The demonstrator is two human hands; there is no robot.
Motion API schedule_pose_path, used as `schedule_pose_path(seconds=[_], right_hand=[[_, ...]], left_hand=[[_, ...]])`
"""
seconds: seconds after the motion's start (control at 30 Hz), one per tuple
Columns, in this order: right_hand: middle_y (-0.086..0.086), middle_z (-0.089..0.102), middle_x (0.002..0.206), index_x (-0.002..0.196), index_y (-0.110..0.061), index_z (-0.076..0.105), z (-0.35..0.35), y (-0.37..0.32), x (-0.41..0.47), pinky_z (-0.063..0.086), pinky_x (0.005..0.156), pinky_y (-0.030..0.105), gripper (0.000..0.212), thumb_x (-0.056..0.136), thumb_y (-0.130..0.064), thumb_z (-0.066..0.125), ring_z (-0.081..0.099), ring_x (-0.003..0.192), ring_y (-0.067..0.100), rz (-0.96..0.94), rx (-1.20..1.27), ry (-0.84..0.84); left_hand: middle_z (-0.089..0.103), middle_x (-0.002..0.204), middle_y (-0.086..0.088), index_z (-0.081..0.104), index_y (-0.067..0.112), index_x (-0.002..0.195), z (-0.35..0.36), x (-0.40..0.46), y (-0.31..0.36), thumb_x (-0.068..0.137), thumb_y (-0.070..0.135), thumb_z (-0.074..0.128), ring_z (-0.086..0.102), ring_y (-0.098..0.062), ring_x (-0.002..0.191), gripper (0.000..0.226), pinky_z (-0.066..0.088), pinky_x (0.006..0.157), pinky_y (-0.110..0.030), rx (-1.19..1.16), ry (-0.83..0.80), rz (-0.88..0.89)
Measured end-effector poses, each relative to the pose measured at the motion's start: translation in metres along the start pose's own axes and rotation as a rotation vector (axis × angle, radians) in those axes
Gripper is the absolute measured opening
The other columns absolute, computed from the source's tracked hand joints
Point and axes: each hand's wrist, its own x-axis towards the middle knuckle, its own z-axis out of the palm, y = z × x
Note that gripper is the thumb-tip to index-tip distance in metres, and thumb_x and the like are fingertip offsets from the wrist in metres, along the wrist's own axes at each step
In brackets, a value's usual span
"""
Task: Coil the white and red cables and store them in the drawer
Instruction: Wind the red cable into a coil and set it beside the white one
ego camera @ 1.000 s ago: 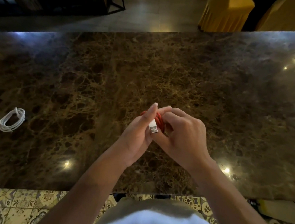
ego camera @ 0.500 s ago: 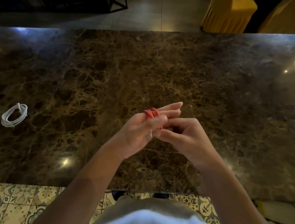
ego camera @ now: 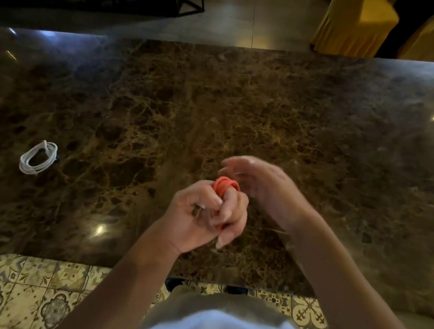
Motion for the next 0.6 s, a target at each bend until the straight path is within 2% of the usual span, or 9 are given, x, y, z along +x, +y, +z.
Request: schedule_pose_path(seconds=[0.07, 0.13, 0.2, 0.27, 0.37, 0.43, 0.5, 0.6], right_hand=[[0.019, 0.058, 0.097, 0.105, 0.008, 0.064, 0.023, 0.006, 0.005, 0.045, 0.085, 0.044, 0.062, 0.097, -0.054, 0.061, 0.051, 0.090, 0.033, -0.007, -0.031, -0.166], [0.017, 0.050, 0.093, 0.094, 0.013, 0.056, 0.040, 0.010, 0.007, 0.038, 0.077, 0.042, 0.076, 0.091, -0.062, 0.065, 0.042, 0.083, 0.031, -0.024, 0.003, -0.238], [0.012, 0.046, 0.081, 0.086, 0.006, 0.055, 0.050, 0.010, 0.009, 0.039, 0.067, 0.032, 0.069, 0.092, -0.062, 0.064, 0.039, 0.068, 0.027, -0.069, -0.025, -0.273], [0.004, 0.046, 0.072, 0.085, -0.003, 0.057, 0.057, 0.010, 0.010, 0.039, 0.058, 0.023, 0.053, 0.097, -0.054, 0.062, 0.042, 0.062, 0.012, -0.109, -0.080, -0.291], [0.004, 0.051, 0.073, 0.084, 0.005, 0.055, 0.057, 0.009, 0.012, 0.040, 0.058, 0.025, 0.047, 0.098, -0.040, 0.057, 0.046, 0.063, 0.015, -0.145, -0.154, -0.304], [0.010, 0.055, 0.075, 0.085, 0.011, 0.055, 0.056, 0.009, 0.012, 0.041, 0.059, 0.032, 0.050, 0.097, -0.037, 0.060, 0.049, 0.066, 0.023, -0.160, -0.184, -0.307], [0.010, 0.060, 0.074, 0.084, 0.009, 0.059, 0.057, 0.014, 0.012, 0.044, 0.059, 0.036, 0.047, 0.096, -0.036, 0.065, 0.053, 0.065, 0.025, -0.186, -0.208, -0.269], [0.008, 0.064, 0.071, 0.082, 0.005, 0.062, 0.060, 0.029, 0.010, 0.047, 0.057, 0.033, 0.041, 0.094, -0.033, 0.072, 0.058, 0.062, 0.020, -0.202, -0.213, -0.144]], left_hand=[[0.035, 0.060, -0.010, 0.069, -0.001, 0.073, 0.001, -0.004, 0.001, 0.089, 0.011, 0.057, 0.062, -0.024, 0.057, 0.023, 0.049, 0.053, -0.027, -0.058, -0.018, 0.005], [0.035, 0.058, -0.009, 0.071, -0.001, 0.070, -0.005, -0.012, 0.003, 0.098, 0.027, 0.055, 0.062, -0.022, 0.056, 0.043, 0.041, 0.047, -0.029, -0.078, -0.016, 0.034], [0.039, 0.055, -0.007, 0.073, 0.001, 0.065, -0.015, -0.022, 0.004, 0.104, 0.055, 0.046, 0.063, -0.018, 0.054, 0.071, 0.035, 0.043, -0.029, -0.086, -0.047, 0.044], [0.042, 0.053, -0.005, 0.075, 0.003, 0.063, -0.022, -0.028, 0.004, 0.101, 0.069, 0.034, 0.065, -0.015, 0.053, 0.086, 0.037, 0.043, -0.026, -0.094, -0.075, 0.042], [0.046, 0.049, -0.006, 0.074, 0.003, 0.062, -0.029, -0.033, 0.007, 0.103, 0.066, 0.022, 0.066, -0.016, 0.053, 0.092, 0.044, 0.045, -0.022, -0.117, -0.070, -0.008], [0.059, 0.051, -0.006, 0.076, 0.000, 0.066, -0.034, -0.034, 0.009, 0.104, 0.063, 0.021, 0.069, -0.019, 0.054, 0.091, 0.054, 0.051, -0.022, -0.075, -0.089, -0.057], [0.070, 0.060, -0.007, 0.079, -0.001, 0.074, -0.044, -0.034, 0.011, 0.105, 0.064, 0.025, 0.074, -0.021, 0.060, 0.089, 0.060, 0.060, -0.026, -0.002, -0.136, -0.108], [0.069, 0.056, -0.006, 0.080, 0.003, 0.074, -0.057, -0.034, 0.014, 0.106, 0.064, 0.024, 0.075, -0.019, 0.061, 0.089, 0.061, 0.061, -0.025, 0.070, -0.155, -0.176]])
